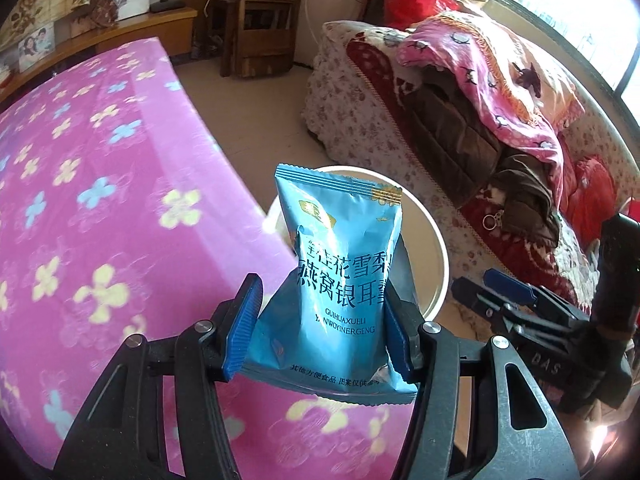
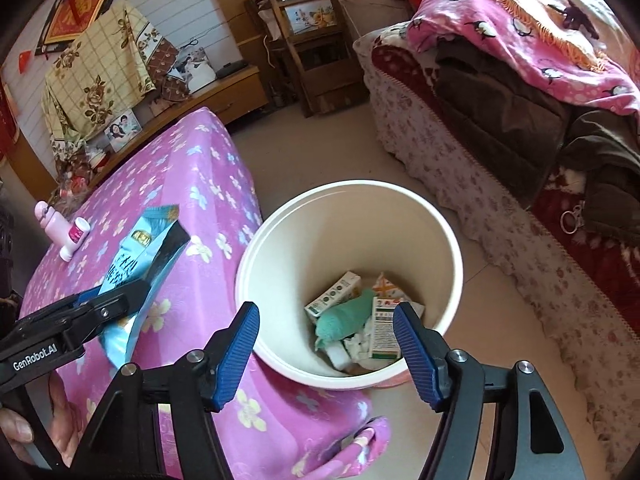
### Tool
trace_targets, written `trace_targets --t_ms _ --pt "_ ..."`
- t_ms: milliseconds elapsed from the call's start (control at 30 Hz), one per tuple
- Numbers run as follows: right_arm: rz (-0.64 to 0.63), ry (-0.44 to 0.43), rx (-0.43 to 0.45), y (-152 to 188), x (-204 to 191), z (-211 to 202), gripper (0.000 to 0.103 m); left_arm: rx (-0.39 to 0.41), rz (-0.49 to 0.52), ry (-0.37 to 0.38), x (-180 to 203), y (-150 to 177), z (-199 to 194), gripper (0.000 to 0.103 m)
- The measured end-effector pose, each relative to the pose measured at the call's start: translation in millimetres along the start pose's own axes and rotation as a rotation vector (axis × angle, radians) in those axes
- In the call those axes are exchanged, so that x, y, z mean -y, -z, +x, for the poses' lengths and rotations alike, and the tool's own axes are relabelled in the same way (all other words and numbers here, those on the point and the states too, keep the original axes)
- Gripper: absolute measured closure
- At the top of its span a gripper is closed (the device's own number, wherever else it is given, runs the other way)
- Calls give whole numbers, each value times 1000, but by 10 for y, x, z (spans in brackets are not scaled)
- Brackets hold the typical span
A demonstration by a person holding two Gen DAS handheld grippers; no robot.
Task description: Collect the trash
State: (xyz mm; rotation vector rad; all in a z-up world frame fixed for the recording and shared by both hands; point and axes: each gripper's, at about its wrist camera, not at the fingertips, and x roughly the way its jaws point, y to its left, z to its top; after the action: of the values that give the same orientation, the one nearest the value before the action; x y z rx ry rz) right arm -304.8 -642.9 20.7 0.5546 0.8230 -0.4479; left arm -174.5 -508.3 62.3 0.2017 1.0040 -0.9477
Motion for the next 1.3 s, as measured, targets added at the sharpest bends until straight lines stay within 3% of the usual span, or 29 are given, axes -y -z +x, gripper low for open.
trace_targets --t_ms 200,300,533,767,1100,1300 --pt "17 9 1 11 81 -19 36 2 -17 43 41 -29 117 42" --pt "21 9 1 25 70 -19 35 -2 -24 64 22 -29 145 33" --pt "3 18 15 41 -10 -53 31 6 -31 71 -18 -42 109 32" --pt "-38 30 43 89 -178 -126 31 52 -16 -48 -100 37 -79 33" --pt "-111 88 141 150 -593 -373 31 147 -47 -139 -280 158 -510 32" --pt "-105 89 215 146 -780 -604 24 227 -9 -214 -293 262 -851 32"
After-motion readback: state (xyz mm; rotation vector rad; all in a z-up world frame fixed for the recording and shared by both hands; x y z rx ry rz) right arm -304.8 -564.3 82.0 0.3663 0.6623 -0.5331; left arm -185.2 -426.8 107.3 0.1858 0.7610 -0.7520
